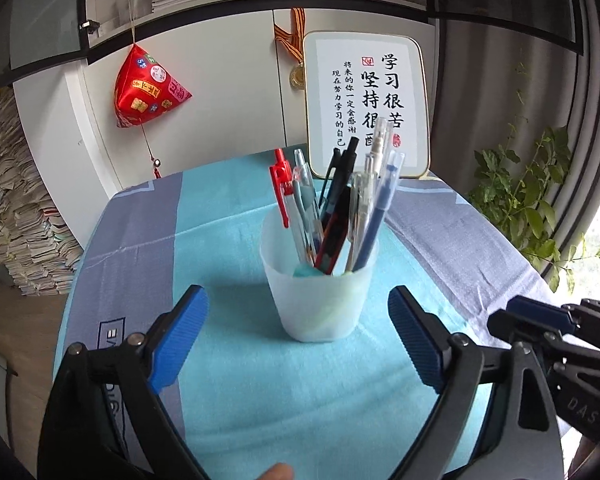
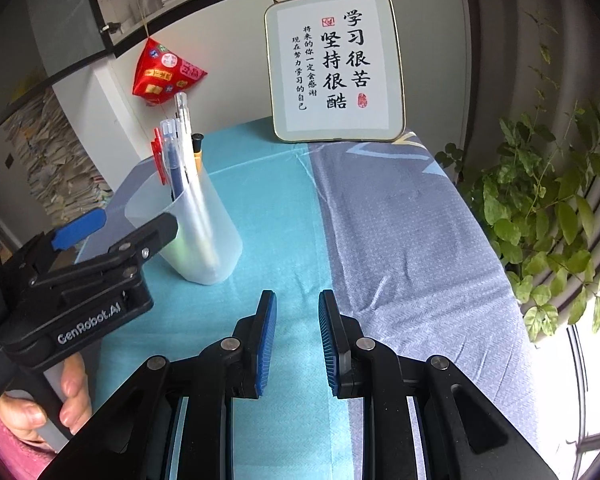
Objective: Organize stationery
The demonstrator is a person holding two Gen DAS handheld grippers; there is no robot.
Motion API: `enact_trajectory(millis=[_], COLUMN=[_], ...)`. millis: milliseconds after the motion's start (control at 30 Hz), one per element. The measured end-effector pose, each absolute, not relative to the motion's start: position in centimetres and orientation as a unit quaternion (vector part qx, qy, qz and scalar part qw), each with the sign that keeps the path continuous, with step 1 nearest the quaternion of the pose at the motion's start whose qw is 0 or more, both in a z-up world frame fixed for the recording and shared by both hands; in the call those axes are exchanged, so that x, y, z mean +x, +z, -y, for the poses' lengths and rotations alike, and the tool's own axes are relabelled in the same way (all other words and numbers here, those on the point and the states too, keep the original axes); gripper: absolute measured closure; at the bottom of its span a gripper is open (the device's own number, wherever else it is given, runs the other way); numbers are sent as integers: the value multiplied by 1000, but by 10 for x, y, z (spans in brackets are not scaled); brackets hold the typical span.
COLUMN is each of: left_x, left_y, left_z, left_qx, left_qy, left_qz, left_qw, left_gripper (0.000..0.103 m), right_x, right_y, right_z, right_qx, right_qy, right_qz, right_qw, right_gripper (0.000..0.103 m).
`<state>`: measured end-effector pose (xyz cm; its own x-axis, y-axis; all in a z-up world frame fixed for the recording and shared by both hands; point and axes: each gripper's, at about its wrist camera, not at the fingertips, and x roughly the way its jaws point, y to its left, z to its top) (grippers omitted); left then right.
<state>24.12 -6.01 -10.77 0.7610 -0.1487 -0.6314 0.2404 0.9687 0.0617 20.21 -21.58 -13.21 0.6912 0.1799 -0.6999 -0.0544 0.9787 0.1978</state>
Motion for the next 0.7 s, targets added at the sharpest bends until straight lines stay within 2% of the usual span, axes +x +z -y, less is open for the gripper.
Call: enact_trajectory(millis=[200,267,333,500,600,700], left_x=[191,176,161,122,99,76], left_y=[-80,-69,-58,-28,-16,-11], left_z=[46,41,36,26,22,15], left_qx=[87,89,82,62,55,42], left_qy=[-79,-68,-64,-69,-51,-51], left_qz=[-296,-289,-284,-267,-256,-241], left_qw=[948,951,953,959,964,968], left_gripper=[12,12,12,11,0,1], right_x=[177,166,154,118,92,64], right_y=[-114,-103,-92,-51,-29,-13], right_z=[213,211,208,200,191,177], right_qx=[73,77,76,73,65,43], right_qy=[45,35,18,13,3,-1], right_qz=[-377,-379,-378,-350,-316,-284], right_qw=[922,921,922,934,947,958], right_gripper=[81,71,49,46,30,28])
